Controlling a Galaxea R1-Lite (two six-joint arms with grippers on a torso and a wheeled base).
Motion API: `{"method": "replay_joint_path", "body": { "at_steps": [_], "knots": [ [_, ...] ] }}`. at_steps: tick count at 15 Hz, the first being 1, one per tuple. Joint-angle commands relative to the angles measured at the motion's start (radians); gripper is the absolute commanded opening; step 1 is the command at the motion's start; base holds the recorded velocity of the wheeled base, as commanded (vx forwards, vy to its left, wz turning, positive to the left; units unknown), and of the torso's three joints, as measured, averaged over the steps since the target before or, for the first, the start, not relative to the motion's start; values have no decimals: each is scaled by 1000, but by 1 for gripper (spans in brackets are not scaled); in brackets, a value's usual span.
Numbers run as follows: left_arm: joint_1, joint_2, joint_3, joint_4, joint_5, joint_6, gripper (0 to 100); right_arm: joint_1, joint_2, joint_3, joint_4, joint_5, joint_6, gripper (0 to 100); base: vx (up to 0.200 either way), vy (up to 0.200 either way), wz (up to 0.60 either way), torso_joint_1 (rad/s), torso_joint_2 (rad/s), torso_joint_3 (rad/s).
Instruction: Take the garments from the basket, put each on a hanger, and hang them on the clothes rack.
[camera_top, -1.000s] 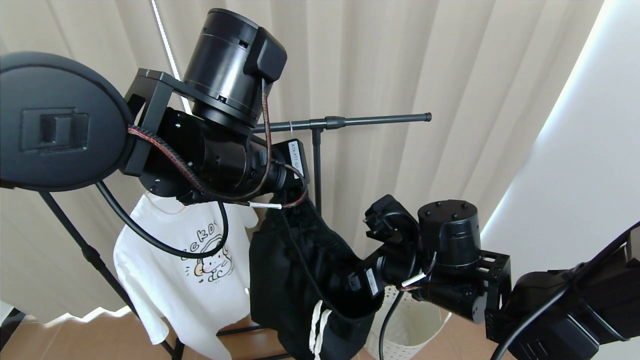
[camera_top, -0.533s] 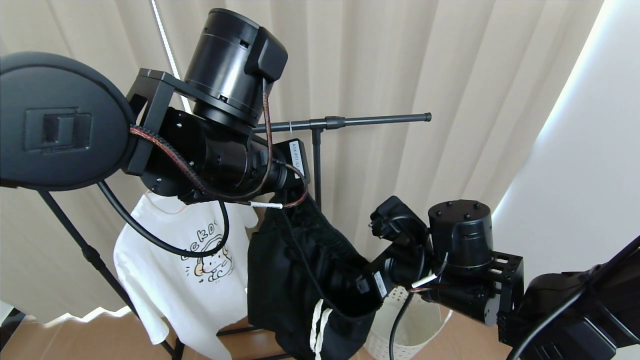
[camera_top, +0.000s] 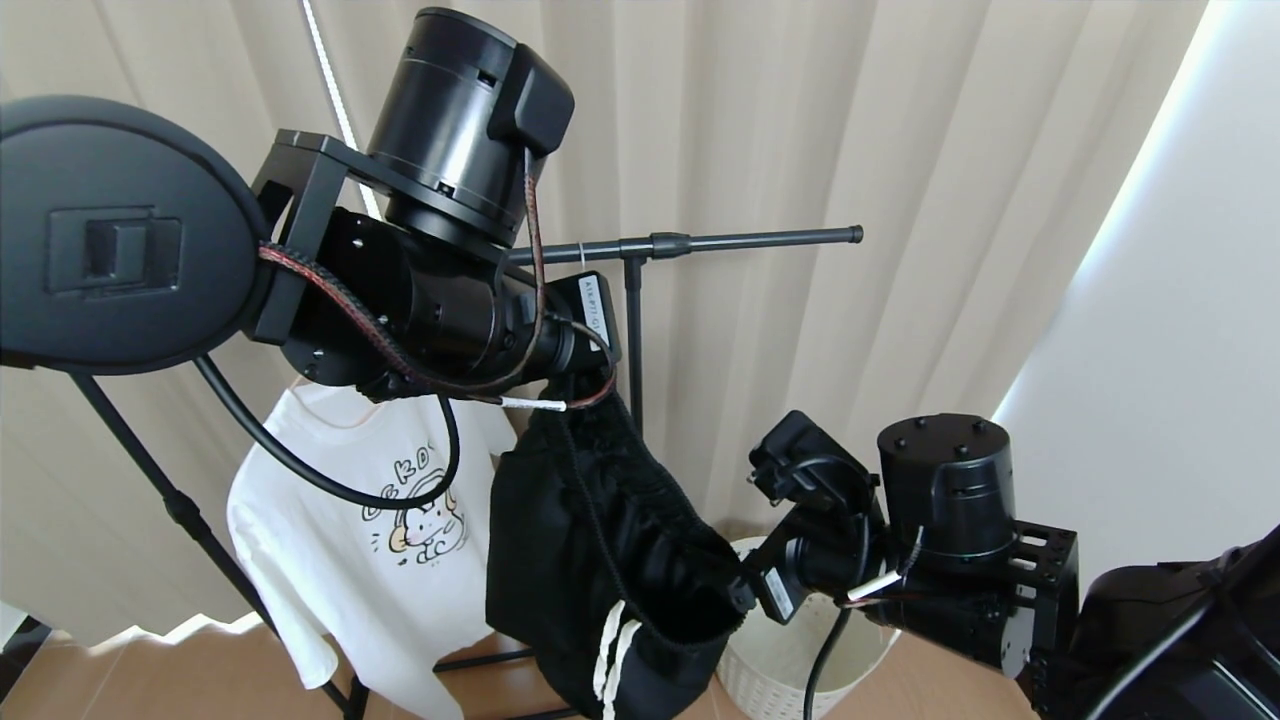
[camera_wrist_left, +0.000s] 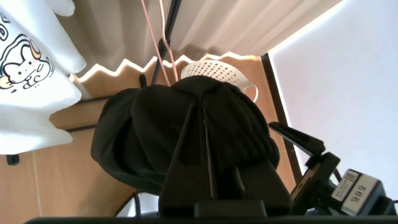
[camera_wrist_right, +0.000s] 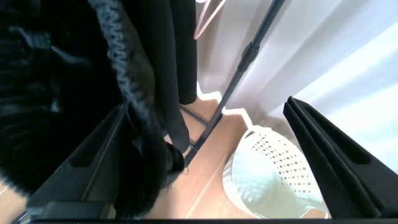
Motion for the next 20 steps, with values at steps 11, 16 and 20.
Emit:
{"method": "replay_joint_path", "body": {
  "at_steps": [11,16,20],
  "knots": [
    [-5,-4,8,3,-1,-1,0,-5,6,-11,-46,-1,1,0,0,0,0,0,0,0],
    [17,-25,264,0,-54,104,0,-150,-65,-56,-43,4,0,0,0,0,0,0,0,0],
    [18,72,353,-23,-104,119,0,-183,-103,-54,-43,1,-2,0,0,0,0,0,0,0]
  ]
}}
